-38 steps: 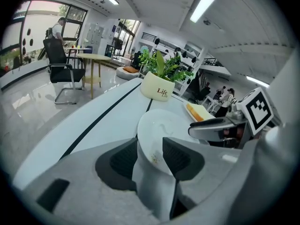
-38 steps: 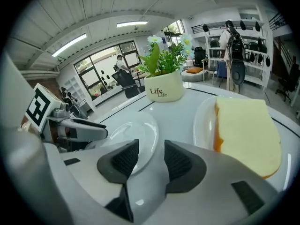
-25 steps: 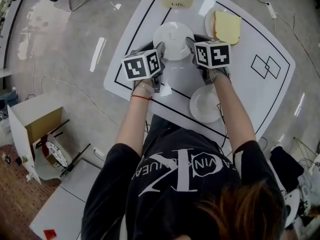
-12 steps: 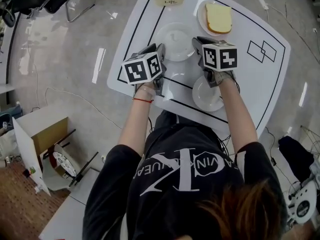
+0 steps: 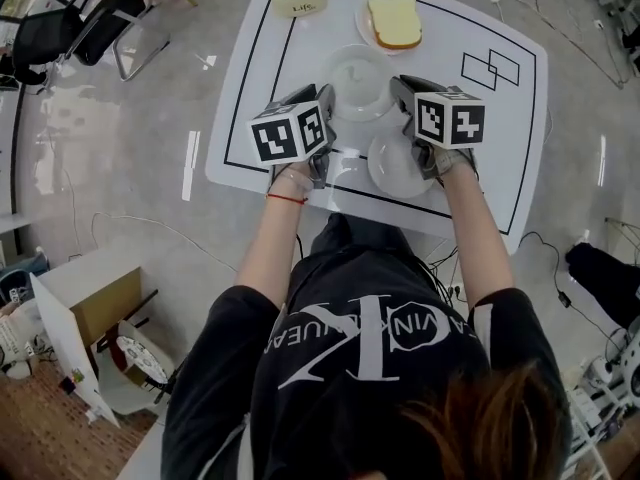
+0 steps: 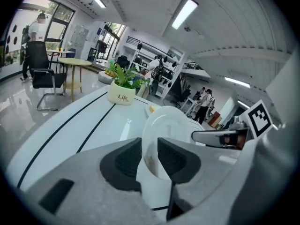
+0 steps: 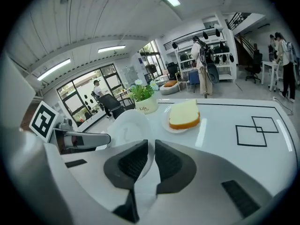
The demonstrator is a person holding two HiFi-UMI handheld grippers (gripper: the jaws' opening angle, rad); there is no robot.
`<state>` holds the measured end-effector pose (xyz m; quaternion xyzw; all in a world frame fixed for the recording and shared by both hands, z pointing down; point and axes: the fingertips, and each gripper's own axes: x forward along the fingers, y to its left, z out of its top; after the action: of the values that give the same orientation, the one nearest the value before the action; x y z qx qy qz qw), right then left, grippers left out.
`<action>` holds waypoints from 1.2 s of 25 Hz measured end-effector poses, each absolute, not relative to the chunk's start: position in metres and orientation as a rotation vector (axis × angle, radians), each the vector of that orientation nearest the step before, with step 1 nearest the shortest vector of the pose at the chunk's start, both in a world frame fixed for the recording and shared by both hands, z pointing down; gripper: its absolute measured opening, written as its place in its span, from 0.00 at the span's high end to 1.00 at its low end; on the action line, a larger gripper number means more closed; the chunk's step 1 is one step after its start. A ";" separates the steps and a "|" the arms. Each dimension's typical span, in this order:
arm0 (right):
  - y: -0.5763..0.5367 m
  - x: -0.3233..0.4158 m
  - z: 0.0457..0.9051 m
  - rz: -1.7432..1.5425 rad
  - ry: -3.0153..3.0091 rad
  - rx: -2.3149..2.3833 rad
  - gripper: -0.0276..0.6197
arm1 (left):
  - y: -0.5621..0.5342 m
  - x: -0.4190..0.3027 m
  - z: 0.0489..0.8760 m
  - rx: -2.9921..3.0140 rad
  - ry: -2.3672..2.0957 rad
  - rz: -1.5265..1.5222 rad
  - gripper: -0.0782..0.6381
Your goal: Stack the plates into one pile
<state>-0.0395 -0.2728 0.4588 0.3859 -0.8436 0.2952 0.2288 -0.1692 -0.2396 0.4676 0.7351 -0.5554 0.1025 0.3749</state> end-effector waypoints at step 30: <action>-0.139 0.087 0.508 1.057 -2.123 1.283 0.88 | -0.134 -0.044 0.509 1.976 -1.037 0.562 0.68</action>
<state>0.0866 -0.1392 0.5075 0.4640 -0.7680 0.3825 0.2206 -0.0441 -0.1338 0.5089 0.7838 -0.4115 0.2232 0.4080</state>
